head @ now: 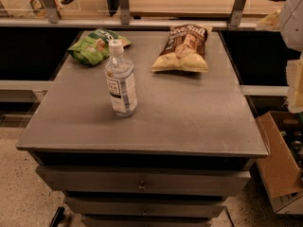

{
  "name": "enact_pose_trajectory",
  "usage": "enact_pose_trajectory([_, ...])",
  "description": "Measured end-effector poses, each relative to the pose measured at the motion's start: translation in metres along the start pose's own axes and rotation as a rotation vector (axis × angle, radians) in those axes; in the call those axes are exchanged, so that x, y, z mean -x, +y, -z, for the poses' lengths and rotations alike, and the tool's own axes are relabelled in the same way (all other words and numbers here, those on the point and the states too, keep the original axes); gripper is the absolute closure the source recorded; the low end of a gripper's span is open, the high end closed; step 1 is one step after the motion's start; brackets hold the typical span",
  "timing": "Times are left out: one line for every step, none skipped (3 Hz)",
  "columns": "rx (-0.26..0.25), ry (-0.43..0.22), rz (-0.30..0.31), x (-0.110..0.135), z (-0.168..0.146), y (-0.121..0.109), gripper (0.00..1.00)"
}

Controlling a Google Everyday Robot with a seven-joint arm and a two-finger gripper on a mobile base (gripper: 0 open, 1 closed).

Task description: Move green rice chip bag near blue plastic bottle

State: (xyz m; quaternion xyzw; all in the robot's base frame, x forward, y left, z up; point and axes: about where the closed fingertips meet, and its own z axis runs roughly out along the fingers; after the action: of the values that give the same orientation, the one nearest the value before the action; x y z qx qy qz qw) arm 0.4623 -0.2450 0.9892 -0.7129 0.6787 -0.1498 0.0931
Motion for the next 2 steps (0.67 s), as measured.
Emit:
enact_pose_trajectory([-0.029,0.041,0.181,-0.003,-0.001,-0.011,0.0])
enact_pose_trajectory([-0.034,0.0,0.292,-0.018,-0.004,-0.022,0.0])
